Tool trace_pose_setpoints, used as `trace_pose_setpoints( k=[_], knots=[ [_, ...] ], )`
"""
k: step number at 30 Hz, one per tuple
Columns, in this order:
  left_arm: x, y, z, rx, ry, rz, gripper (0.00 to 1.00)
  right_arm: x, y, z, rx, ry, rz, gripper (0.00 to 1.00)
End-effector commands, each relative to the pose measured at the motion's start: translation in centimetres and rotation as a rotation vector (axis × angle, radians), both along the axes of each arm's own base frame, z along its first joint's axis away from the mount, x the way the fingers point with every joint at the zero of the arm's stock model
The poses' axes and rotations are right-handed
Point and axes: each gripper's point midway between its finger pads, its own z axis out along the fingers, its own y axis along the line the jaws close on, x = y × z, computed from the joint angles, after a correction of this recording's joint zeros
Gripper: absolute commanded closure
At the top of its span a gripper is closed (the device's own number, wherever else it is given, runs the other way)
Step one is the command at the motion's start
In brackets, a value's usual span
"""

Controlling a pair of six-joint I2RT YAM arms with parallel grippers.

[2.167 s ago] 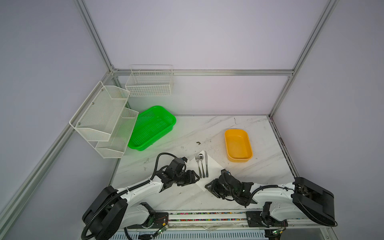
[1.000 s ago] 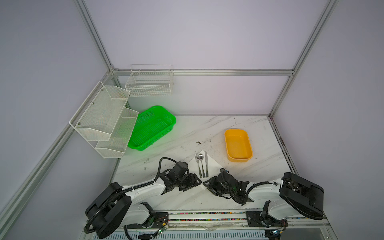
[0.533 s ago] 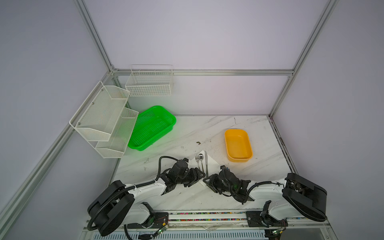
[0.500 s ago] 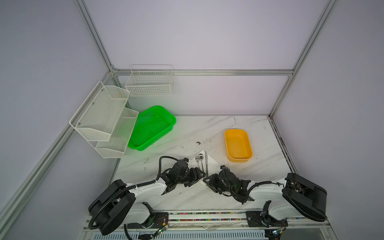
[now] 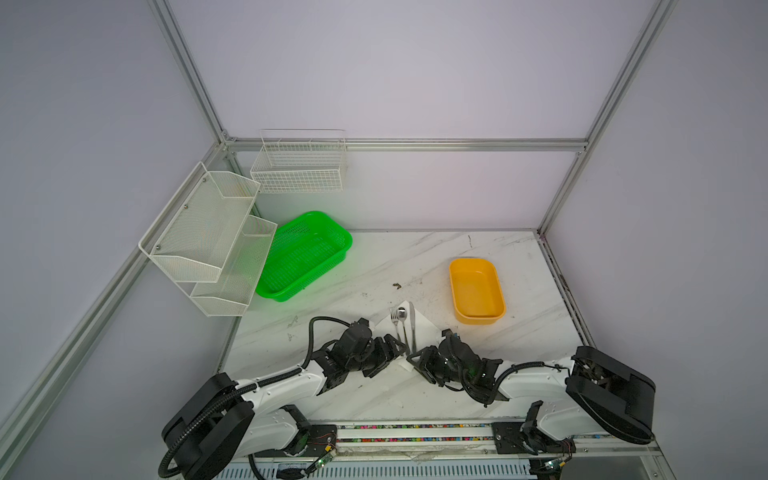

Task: Place the utensils on the paper napkin and roll it up
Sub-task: 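Lift the pinched napkin corner with both grippers and fold it over the utensils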

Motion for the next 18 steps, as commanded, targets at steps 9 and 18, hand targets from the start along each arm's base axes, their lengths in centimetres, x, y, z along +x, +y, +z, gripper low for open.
trace_pose_setpoints(
  k=[9,18],
  knots=[
    [0.4,-2.5,0.5,-0.121,-0.015,-0.046,0.13,0.7,0.6,1.2,0.059,-0.007,-0.017,0.63],
    [2.2,-3.7,1.7,-0.158,-0.063,-0.020,0.14,0.9,0.2,1.4,0.062,-0.016,-0.019,0.63]
  ],
)
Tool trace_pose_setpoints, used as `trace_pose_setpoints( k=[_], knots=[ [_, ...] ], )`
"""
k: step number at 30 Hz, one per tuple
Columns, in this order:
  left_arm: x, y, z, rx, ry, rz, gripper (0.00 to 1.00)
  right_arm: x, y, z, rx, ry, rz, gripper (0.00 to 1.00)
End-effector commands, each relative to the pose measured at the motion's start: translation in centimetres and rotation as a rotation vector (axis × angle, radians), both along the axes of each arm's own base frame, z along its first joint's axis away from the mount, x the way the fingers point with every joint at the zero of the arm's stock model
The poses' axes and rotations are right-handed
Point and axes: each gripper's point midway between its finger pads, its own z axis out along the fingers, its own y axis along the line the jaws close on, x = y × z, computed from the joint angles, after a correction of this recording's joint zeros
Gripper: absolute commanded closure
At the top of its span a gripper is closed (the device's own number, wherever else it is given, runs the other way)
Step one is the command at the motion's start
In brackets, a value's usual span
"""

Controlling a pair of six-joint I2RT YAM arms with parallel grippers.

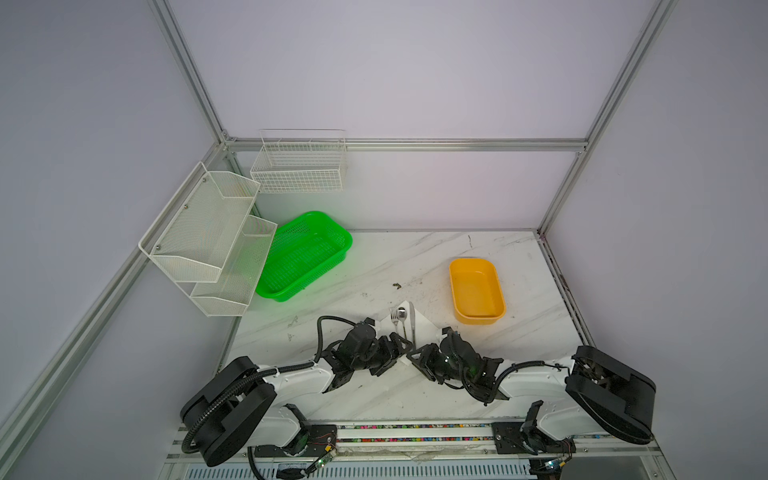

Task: Place the utensils on the paper napkin and roll it up
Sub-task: 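Lift the pinched napkin corner with both grippers and fold it over the utensils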

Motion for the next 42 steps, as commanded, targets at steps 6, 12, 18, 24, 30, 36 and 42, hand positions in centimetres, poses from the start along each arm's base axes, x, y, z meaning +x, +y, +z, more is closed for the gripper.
trace_pose_setpoints(
  k=[6,12,18,24,30,36,42],
  knots=[
    [1.6,-1.8,2.8,-0.078,-0.069,0.003,0.14,0.4,-0.2,1.3,0.050,-0.013,-0.019,0.62],
    [2.0,-1.5,3.0,-0.064,-0.082,0.021,0.14,-0.2,-0.6,1.9,0.067,-0.015,0.000,0.60],
    [2.2,-1.5,3.1,-0.060,-0.088,0.026,0.15,-0.4,0.8,1.2,0.013,-0.026,0.093,0.68],
    [2.3,-1.4,3.8,-0.031,-0.106,0.020,0.14,0.4,2.1,-0.3,-0.055,-0.026,0.127,0.81],
    [2.1,-0.1,4.2,0.016,-0.119,0.040,0.13,2.4,1.6,-1.4,-0.090,-0.028,0.099,0.83],
    [1.5,1.8,4.2,0.080,-0.138,0.066,0.23,3.9,1.1,-1.3,-0.098,-0.044,0.081,0.84],
    [1.7,1.4,4.5,0.108,-0.163,0.023,0.50,4.4,0.7,-1.8,-0.104,-0.029,0.073,0.85]
  ],
)
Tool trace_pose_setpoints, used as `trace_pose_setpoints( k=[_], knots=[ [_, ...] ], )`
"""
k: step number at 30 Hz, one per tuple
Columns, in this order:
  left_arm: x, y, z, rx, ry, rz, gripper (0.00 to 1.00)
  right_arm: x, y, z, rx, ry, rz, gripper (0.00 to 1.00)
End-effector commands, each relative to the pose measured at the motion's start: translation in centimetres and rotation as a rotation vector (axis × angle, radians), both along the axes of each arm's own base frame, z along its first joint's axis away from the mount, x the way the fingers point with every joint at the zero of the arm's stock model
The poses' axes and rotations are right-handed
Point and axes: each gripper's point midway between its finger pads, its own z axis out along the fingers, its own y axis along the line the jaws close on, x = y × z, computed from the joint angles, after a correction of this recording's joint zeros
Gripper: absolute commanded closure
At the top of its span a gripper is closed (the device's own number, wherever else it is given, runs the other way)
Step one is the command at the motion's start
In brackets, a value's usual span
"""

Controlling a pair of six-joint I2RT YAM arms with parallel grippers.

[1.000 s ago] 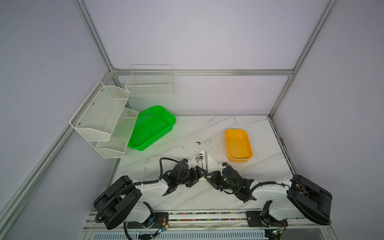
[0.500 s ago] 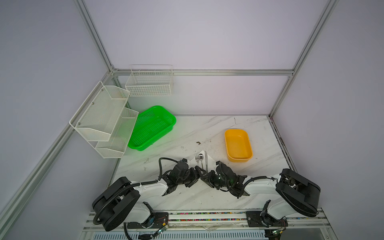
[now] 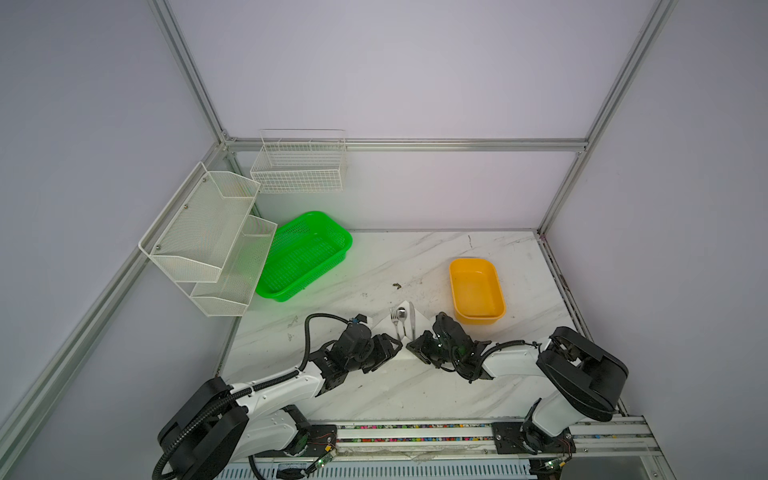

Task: Place the utensils on the paper napkin and roll it up
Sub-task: 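Lift the pinched napkin corner with both grippers and fold it over the utensils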

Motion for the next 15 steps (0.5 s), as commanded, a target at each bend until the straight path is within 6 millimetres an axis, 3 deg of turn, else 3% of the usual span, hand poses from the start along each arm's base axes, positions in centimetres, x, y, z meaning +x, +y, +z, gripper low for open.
trace_pose_setpoints(
  k=[1,6,15],
  knots=[
    [1.7,-1.7,3.4,-0.013,-0.089,-0.043,0.53,0.4,0.1,0.1,-0.002,0.000,0.003,0.85],
    [2.6,-4.1,4.3,-0.052,-0.111,-0.133,0.71,0.3,-0.4,-0.1,-0.011,0.009,-0.005,0.85],
    [3.8,-4.2,2.0,0.031,-0.055,-0.140,0.77,0.1,-1.1,-0.2,-0.022,0.019,-0.017,0.85]
  ],
)
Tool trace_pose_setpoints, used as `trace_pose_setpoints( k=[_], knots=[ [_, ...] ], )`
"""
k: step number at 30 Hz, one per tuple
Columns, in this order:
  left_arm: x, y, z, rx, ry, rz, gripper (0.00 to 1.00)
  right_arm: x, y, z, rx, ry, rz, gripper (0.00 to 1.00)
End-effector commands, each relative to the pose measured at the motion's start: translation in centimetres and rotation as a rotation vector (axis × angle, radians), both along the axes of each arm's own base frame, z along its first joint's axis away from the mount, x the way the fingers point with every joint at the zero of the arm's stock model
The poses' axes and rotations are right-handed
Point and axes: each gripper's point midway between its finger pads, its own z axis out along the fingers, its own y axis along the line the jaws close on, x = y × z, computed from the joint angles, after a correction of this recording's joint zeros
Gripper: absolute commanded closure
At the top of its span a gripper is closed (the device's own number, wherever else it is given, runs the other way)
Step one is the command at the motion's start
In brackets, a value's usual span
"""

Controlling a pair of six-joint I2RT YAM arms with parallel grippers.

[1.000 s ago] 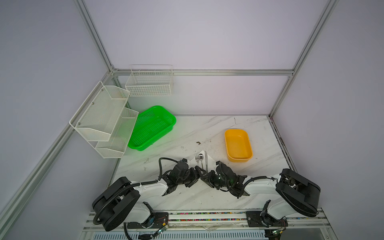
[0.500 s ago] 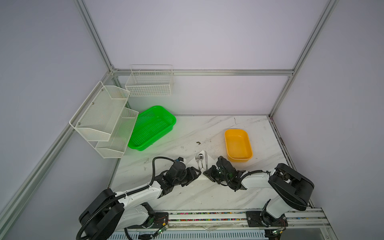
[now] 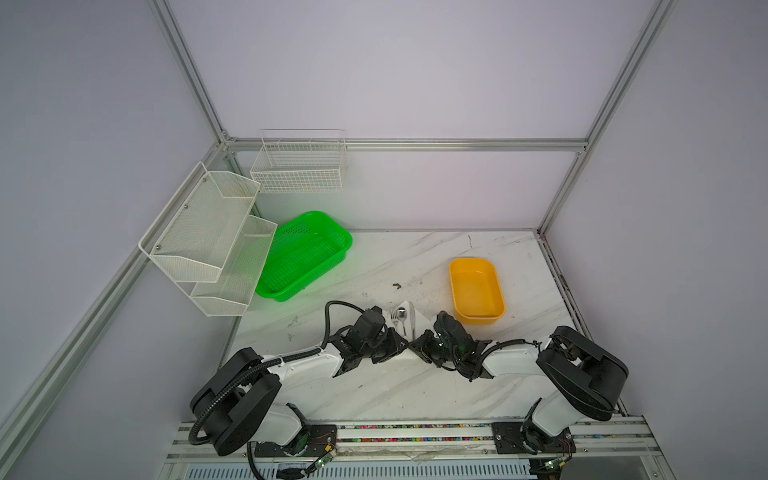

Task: Place the utensils on the paper napkin and roll it up

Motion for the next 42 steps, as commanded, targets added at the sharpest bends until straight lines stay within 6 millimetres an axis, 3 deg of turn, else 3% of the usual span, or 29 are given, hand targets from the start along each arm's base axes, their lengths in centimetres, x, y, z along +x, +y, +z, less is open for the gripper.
trace_pose_setpoints(
  k=[1,3,13,19,27,39,42],
  knots=[
    [1.7,-1.0,2.8,-0.024,-0.071,-0.021,0.77,-0.3,-0.7,-0.1,-0.017,0.017,-0.010,0.85],
    [1.7,-0.6,1.0,0.028,-0.033,-0.022,0.77,-0.3,-0.8,0.1,-0.016,0.015,-0.009,0.85],
    [1.5,-0.1,-1.0,0.087,0.005,-0.046,0.77,-0.6,-2.7,-0.4,-0.177,0.036,-0.007,0.85],
    [1.6,0.1,-1.2,0.112,0.003,-0.055,0.76,-0.8,-4.9,-0.1,-0.291,0.024,-0.022,0.85],
    [1.5,-0.5,-1.0,0.087,0.001,-0.084,0.75,-1.2,-4.9,-1.0,-0.327,0.038,0.026,0.87],
    [1.2,0.2,-1.7,0.130,0.015,-0.082,0.72,-2.4,-7.1,-3.4,-0.460,0.099,0.044,0.89],
    [1.2,0.1,-1.8,0.129,0.015,-0.084,0.72,-2.1,-7.0,-2.9,-0.468,0.081,0.051,0.89]
  ],
)
